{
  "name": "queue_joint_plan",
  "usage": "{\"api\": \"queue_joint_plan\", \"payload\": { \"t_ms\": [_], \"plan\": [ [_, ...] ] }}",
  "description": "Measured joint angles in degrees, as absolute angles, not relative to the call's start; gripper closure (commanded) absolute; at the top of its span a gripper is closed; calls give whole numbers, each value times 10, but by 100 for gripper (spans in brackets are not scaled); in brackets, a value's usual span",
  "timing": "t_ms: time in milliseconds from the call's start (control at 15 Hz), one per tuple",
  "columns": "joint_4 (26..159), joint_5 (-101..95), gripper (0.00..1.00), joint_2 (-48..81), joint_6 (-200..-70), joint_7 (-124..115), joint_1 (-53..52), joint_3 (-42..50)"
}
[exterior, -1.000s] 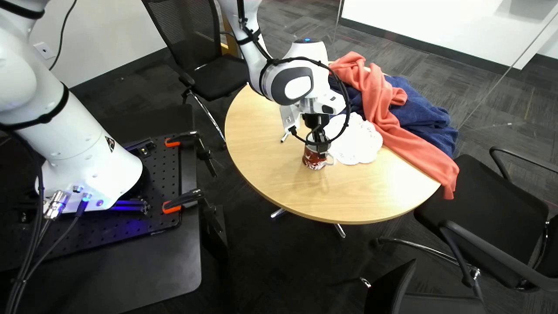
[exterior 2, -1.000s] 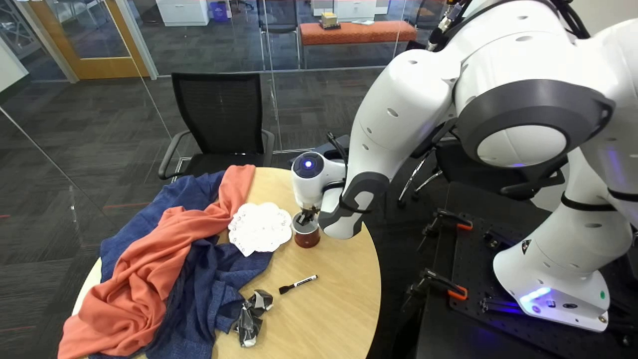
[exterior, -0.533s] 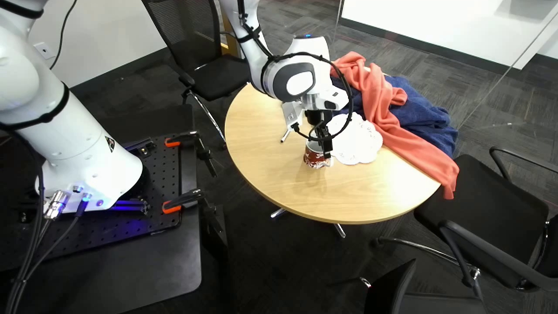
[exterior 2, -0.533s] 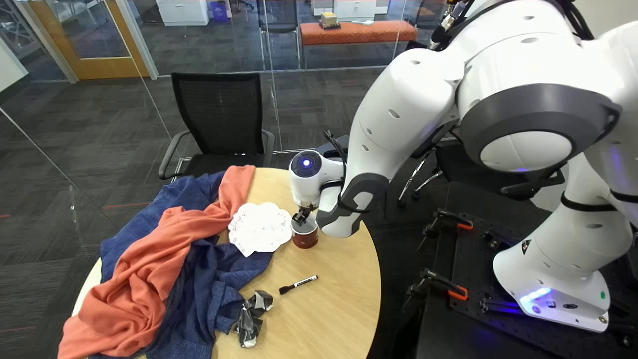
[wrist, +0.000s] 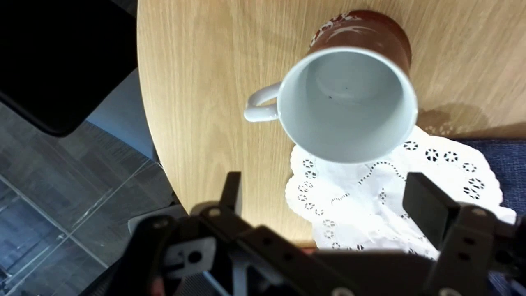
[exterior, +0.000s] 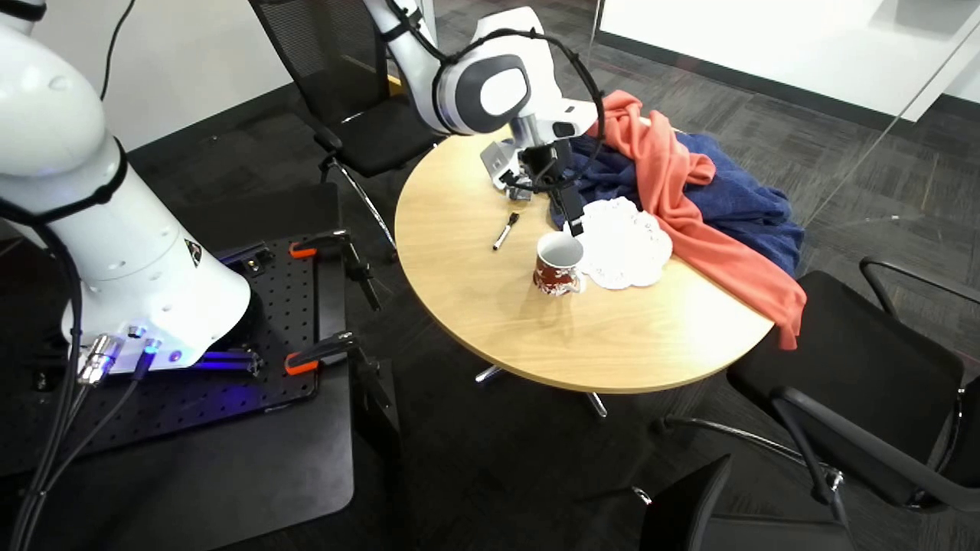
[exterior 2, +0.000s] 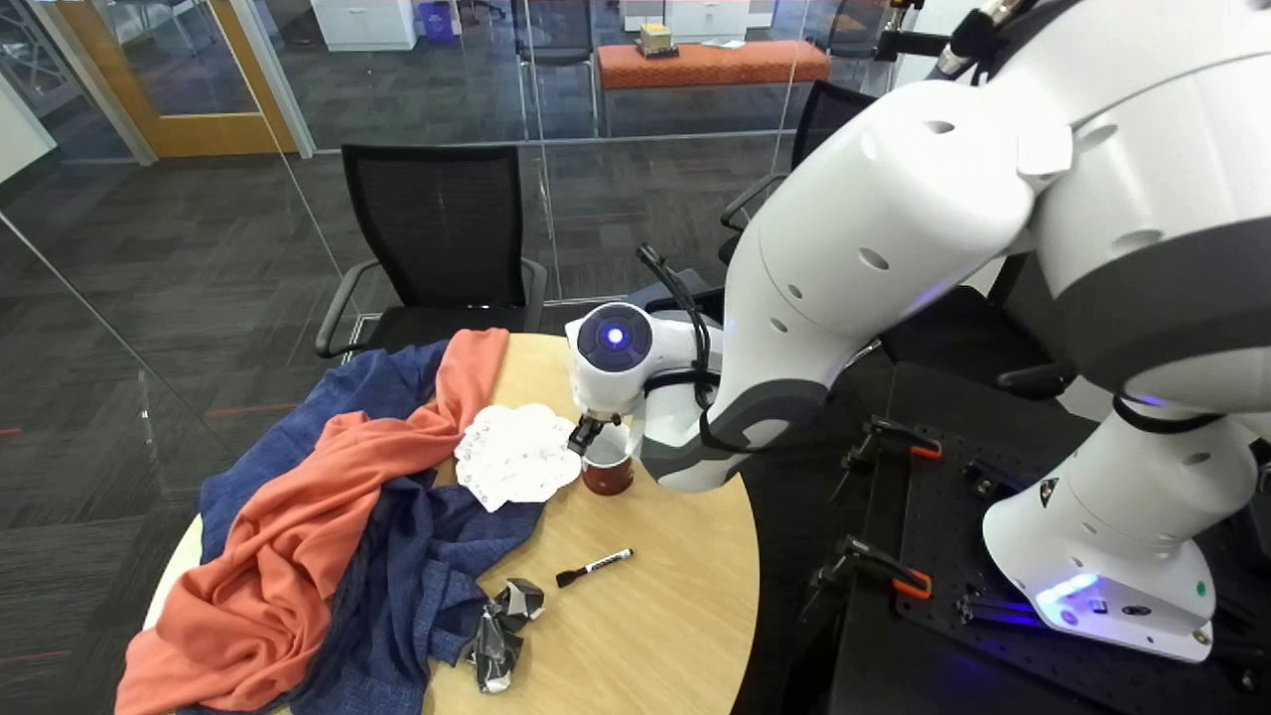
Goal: Pick up the small brush from the mug cup and put it on the table. Pick up the mug cup and slightly move it to the right. Pick up the small brush from the table and put it in the mug cup.
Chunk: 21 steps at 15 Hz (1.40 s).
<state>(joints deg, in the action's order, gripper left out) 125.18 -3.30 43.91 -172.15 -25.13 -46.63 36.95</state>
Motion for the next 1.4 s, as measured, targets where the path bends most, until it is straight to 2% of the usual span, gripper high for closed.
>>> {"api": "queue_joint_plan", "payload": {
  "t_ms": [267,533,1133,1400],
  "plan": [
    [1285,-33,0,411,-1748,-233,-516,387],
    [1299,-37,0,381,-1762,-153,-492,340],
    [1293,-97,0,342,-1754,39,-228,76],
    [1285,-108,0,353,-1746,69,-170,35]
  ]
}}
